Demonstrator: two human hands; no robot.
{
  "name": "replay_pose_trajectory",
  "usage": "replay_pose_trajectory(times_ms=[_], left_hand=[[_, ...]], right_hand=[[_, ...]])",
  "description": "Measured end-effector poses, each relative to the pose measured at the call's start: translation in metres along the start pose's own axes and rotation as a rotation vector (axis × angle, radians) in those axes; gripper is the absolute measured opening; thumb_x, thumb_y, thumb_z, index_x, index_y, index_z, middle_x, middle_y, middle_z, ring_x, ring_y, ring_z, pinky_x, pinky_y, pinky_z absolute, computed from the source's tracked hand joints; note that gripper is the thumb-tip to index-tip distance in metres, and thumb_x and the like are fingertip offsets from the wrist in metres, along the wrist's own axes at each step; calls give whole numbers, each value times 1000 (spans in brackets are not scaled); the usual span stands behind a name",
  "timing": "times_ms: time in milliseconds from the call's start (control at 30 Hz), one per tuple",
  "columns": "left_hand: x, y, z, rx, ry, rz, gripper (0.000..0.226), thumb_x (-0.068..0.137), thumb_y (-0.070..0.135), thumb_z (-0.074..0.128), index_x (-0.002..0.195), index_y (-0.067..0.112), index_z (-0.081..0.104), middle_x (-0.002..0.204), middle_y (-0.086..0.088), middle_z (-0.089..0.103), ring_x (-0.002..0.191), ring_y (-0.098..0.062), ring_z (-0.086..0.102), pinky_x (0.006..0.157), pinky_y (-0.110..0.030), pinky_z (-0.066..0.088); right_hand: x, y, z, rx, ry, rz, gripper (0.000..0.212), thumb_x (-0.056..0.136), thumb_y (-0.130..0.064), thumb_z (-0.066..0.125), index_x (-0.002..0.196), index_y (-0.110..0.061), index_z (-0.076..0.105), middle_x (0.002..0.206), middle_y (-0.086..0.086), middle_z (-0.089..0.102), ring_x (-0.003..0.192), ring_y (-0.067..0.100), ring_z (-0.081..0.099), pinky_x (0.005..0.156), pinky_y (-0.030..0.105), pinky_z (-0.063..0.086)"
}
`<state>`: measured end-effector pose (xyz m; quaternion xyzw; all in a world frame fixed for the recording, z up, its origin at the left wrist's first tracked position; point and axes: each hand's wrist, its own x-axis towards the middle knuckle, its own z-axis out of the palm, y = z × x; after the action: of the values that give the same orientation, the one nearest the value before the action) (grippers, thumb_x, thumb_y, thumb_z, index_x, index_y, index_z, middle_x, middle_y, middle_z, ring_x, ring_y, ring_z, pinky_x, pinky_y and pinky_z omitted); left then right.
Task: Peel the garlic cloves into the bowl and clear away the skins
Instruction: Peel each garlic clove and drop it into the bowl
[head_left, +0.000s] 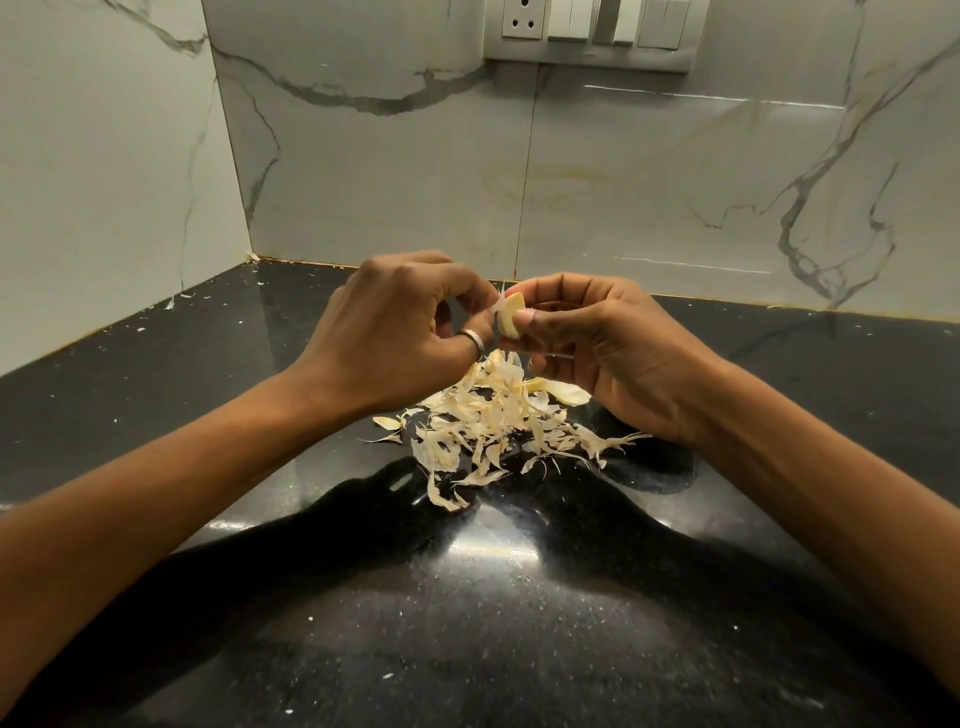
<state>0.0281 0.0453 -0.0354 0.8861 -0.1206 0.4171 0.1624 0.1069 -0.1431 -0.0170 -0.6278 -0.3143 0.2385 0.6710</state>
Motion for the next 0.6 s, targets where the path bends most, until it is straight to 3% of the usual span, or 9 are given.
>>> replay_pose_trajectory(times_ms=[200, 400, 533, 600], left_hand=[[0, -1, 1, 51, 9, -29, 18, 87, 30, 61, 90, 16, 71, 80, 3, 67, 67, -15, 62, 59, -39, 57], [-1, -3, 0, 133, 62, -67, 31, 90, 40, 58, 65, 22, 63, 56, 9, 54, 50, -5, 48, 51, -22, 38], [-1, -1, -2, 119, 36, -30, 9, 84, 25, 71, 90, 19, 70, 84, 6, 65, 67, -11, 59, 62, -28, 53], [-1, -2, -3, 112, 31, -17, 12, 81, 11, 72, 90, 19, 70, 91, 3, 65, 70, -13, 60, 62, -30, 54]], right_hand=[[-1, 0, 1, 29, -7, -4, 18, 92, 8, 59, 104, -2, 69, 93, 12, 73, 83, 21, 71, 64, 23, 55], [-1, -3, 1, 44, 1, -7, 17, 92, 6, 60, 104, -4, 69, 90, 10, 74, 81, 20, 74, 64, 21, 56], [-1, -3, 2, 45, 20, -16, 17, 91, 6, 62, 104, -3, 69, 88, 10, 74, 81, 20, 73, 63, 20, 55], [-1, -3, 2, 55, 35, -17, 17, 91, 6, 62, 104, -3, 69, 86, 9, 74, 79, 19, 73, 61, 19, 56]])
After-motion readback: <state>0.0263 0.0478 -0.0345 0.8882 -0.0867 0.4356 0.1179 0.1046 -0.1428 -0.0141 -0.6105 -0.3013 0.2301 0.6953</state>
